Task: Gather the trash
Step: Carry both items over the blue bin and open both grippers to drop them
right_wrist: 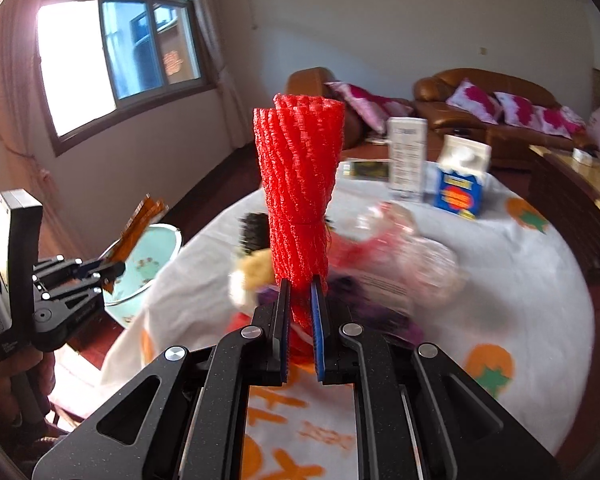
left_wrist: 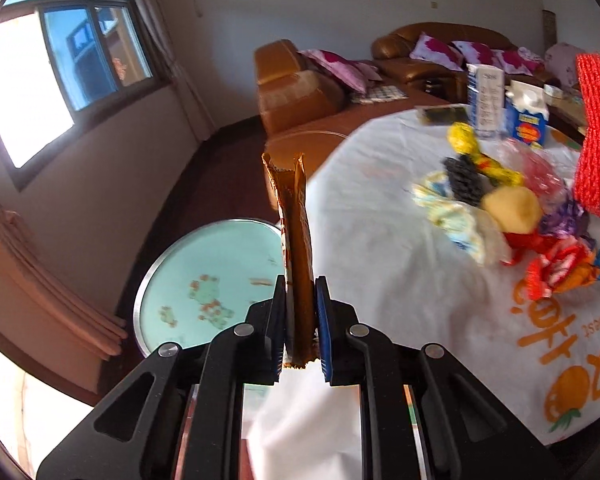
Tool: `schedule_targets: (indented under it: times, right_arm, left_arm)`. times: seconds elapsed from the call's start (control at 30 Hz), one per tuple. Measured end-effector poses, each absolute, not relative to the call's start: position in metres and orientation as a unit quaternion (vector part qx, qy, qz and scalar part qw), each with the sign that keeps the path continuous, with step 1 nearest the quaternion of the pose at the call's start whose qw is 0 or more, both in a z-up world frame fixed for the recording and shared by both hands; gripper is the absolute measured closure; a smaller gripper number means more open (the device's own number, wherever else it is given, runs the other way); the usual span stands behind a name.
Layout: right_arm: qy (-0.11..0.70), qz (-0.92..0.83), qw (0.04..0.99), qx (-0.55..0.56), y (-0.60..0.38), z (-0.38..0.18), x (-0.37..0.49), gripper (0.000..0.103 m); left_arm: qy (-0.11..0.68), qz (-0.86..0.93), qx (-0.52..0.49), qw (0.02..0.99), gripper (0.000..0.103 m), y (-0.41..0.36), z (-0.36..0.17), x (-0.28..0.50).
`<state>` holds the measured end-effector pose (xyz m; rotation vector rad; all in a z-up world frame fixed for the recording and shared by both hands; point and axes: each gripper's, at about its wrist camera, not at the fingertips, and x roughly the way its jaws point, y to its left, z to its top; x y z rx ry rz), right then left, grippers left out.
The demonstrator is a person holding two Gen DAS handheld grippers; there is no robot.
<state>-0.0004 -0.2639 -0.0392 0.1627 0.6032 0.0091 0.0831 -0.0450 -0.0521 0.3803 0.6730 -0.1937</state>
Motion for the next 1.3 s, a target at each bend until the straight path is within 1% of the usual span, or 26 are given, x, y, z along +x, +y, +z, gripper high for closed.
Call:
schedule_targets:
  times: [0.27, 0.57, 0.87, 1.03, 1.3]
  right_arm:
    - [0.322, 0.040, 0.945, 0.052, -0.228, -0.031, 0.041, 0.093]
    - [0.334, 0.066, 0.940, 0.014, -0.186, -0.024, 0.080, 0.093]
    - [0.363, 0.089, 0.928, -0.012, -0.152, -0.034, 0.123, 0.093]
    - [0.377, 0.099, 0.921, -0.026, -0.132, -0.044, 0.141, 0.093]
    - [0.399, 0.117, 0.908, -0.047, -0.100, -0.060, 0.169, 0.093]
  left_arm:
    - [0.312, -0.035, 0.195, 0.929, 0.089, -0.003, -0.046, 0.103]
    - [0.312, 0.004, 0.201, 0.928, 0.089, 0.021, -0.052, 0.122]
    - [0.323, 0.041, 0.219, 0.920, 0.089, 0.041, -0.061, 0.140]
    - [0.323, 0.072, 0.245, 0.911, 0.089, 0.049, -0.069, 0.145]
    - [0.333, 0.091, 0.252, 0.904, 0.089, 0.064, -0.076, 0.153]
